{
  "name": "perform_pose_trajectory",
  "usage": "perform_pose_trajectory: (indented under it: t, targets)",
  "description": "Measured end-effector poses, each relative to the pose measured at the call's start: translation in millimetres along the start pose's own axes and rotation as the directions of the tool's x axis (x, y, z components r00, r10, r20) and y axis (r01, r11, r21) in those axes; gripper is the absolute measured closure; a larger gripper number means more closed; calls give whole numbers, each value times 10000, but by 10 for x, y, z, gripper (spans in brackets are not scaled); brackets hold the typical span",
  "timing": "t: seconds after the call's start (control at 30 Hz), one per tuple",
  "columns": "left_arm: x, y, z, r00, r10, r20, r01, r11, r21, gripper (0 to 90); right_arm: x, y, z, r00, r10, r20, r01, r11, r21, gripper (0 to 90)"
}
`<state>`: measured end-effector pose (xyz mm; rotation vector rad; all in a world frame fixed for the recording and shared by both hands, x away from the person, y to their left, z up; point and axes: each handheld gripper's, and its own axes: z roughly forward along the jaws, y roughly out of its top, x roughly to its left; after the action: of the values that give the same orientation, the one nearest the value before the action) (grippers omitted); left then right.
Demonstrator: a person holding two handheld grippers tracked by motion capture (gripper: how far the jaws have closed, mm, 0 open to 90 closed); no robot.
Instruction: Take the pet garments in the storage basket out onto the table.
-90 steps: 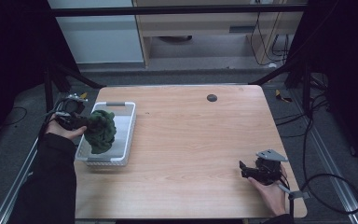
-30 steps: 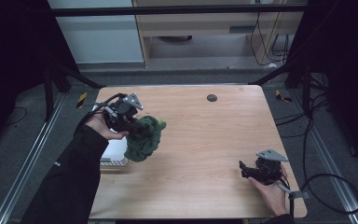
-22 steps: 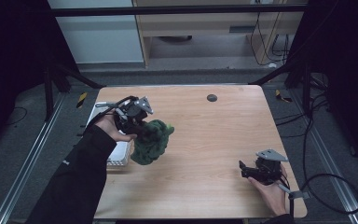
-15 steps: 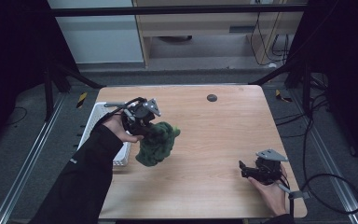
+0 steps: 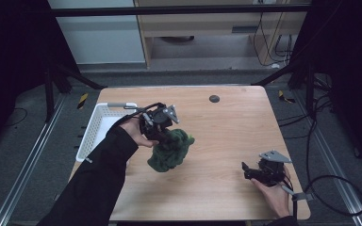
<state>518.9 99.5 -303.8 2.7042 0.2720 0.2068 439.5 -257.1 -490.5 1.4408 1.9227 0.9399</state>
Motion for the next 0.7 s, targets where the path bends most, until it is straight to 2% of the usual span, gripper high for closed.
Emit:
perform_pose_trajectory:
  t: [0.3, 0.53, 0.7]
  targets:
    - [-54, 118, 183, 9986, 426, 315, -436, 9985, 321, 717, -2, 0, -1, 10000, -6, -23, 6, 10000, 4, 98]
    - [-66, 153, 291, 9970, 572, 517, -585, 9980, 232, 717, 1, -1, -2, 10000, 1, -16, -1, 10000, 25, 98]
    - [-91, 195, 387, 9954, 772, 572, -796, 9960, 396, 716, 0, -1, -3, 10000, 12, -27, -12, 10000, 32, 98]
